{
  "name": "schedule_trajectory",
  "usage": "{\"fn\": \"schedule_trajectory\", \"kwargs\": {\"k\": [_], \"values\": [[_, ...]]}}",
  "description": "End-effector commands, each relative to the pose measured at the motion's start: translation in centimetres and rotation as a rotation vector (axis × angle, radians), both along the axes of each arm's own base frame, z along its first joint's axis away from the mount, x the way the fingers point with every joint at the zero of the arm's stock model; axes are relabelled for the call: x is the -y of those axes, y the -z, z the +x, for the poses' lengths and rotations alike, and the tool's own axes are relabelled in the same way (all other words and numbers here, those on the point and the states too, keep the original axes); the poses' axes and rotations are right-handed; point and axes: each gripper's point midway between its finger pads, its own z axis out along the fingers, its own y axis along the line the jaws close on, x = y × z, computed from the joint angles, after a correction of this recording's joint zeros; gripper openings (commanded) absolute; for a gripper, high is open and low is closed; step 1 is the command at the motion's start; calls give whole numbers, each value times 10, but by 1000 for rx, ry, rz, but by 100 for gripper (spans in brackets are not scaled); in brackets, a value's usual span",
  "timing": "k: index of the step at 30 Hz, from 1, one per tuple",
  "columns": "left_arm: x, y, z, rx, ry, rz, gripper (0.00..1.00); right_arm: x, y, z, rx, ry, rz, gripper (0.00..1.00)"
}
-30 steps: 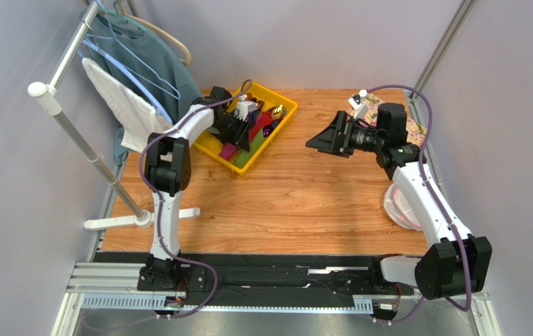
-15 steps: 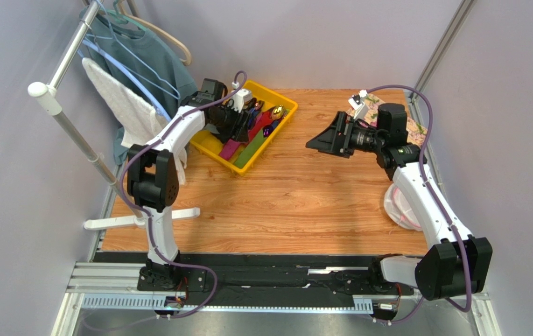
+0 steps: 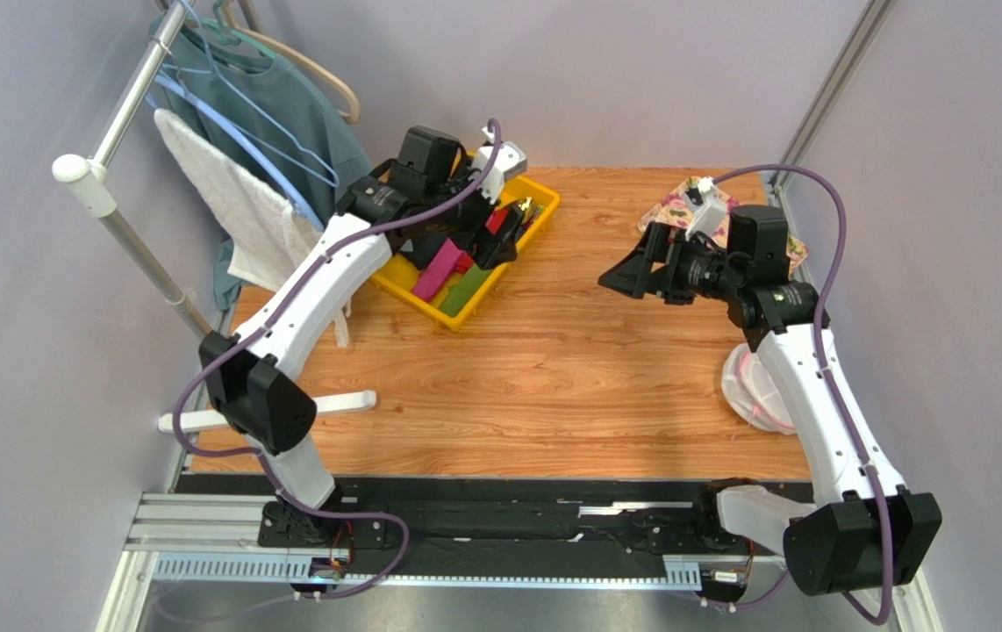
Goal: Place the utensils on the paper napkin and roll it up
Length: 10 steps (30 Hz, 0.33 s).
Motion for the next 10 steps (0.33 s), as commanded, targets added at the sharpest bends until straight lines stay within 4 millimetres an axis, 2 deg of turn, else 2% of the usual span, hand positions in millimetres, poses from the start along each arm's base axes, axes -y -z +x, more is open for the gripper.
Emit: {"fn": "schedule_trajectory", "kwargs": {"k": [1, 3, 4, 6, 10], "values": [[-17, -38, -16, 58, -97, -37, 99, 40, 26, 0, 10, 153, -197, 100], [-20, -26, -23, 38, -107, -8, 99, 49, 42, -4, 12, 166, -254, 100], [-23, -26, -26, 39, -113, -9, 99, 52, 45, -5, 13, 178, -270, 100], [-25, -13, -32, 18, -124, 10, 99, 57, 50, -9, 26, 191, -289, 100], [-26, -7, -34, 14, -130, 13, 99, 65, 47, -9, 55, 219, -293, 100]]}}
